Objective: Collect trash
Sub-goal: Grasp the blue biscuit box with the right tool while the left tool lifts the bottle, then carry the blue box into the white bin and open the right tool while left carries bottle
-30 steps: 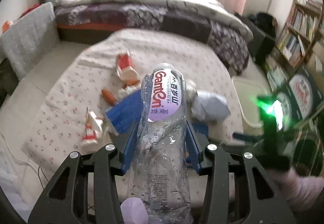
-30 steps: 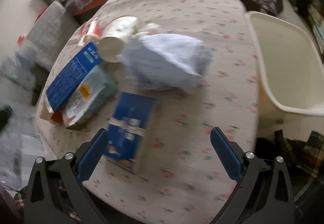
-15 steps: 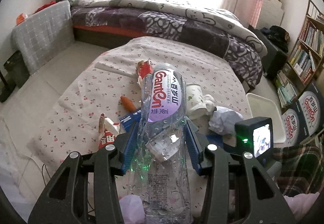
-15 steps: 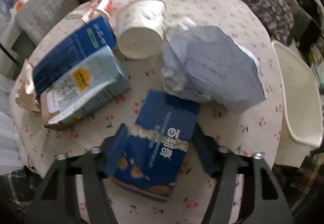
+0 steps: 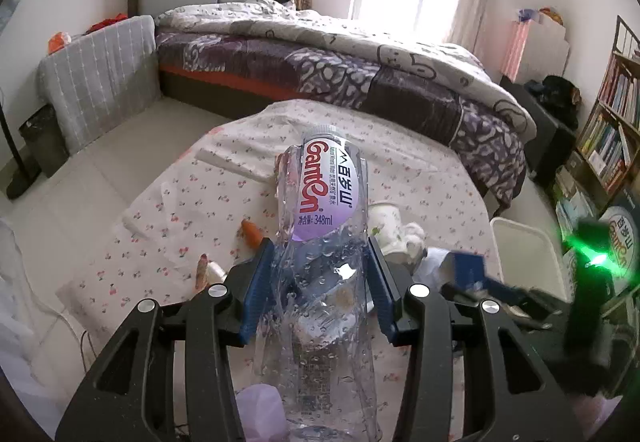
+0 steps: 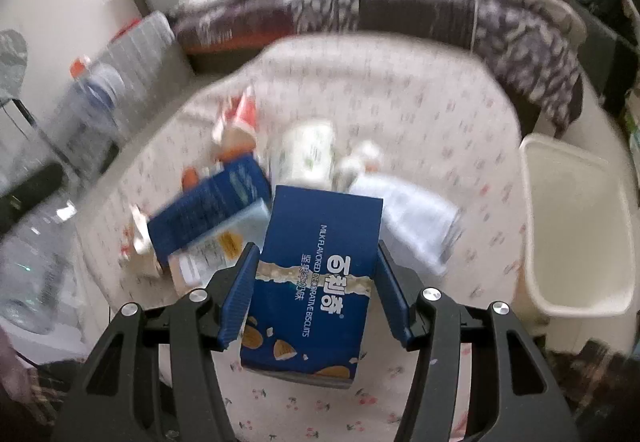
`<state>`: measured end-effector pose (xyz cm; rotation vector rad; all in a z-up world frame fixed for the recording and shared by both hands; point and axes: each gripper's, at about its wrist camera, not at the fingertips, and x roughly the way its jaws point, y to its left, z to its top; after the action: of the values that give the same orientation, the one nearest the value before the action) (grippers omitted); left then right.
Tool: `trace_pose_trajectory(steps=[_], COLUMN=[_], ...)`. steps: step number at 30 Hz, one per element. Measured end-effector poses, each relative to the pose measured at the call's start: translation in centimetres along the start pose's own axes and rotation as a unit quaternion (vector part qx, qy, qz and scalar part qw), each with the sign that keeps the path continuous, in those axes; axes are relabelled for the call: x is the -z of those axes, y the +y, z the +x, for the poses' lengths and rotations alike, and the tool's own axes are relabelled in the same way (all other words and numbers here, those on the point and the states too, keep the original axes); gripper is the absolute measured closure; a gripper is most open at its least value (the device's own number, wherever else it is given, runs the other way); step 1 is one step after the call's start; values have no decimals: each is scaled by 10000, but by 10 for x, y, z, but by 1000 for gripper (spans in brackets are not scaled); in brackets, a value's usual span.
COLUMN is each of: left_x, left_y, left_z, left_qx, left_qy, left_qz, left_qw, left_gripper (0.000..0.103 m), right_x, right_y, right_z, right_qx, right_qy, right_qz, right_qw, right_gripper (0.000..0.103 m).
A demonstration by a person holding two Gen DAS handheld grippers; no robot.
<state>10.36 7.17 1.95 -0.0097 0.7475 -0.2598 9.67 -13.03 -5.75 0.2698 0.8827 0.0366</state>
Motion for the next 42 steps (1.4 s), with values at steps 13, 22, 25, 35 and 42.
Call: trace_pose_trajectory(steps=[13, 22, 25, 35, 42], left_x=[-4, -3, -3, -4, 4], left_y=[-45, -96, -120, -202, -281], left_z=[20, 46, 52, 79, 103], left_qx=[101, 317, 424, 852, 1380], left_qy=[-3, 187, 225, 471, 797], left_qz=[231, 508, 706, 1129, 1424], left_qw=[9997, 9980, 9964, 9888, 9769], left_gripper=[59, 59, 59, 59, 59], right_x=[-62, -60, -60, -52, -37], right_y=[-81, -181, -212, -317, -358], right_z=[-58, -57, -58, -111, -147], right_qx=[901, 1547, 1707, 1319, 1319], right_qy=[-722, -450, -386, -974, -1399], right_qz=[-28, 636, 1074, 2970, 3512], right_qw=[9933, 9849, 9787, 9407, 9163], right_gripper=[47, 46, 38, 19, 16])
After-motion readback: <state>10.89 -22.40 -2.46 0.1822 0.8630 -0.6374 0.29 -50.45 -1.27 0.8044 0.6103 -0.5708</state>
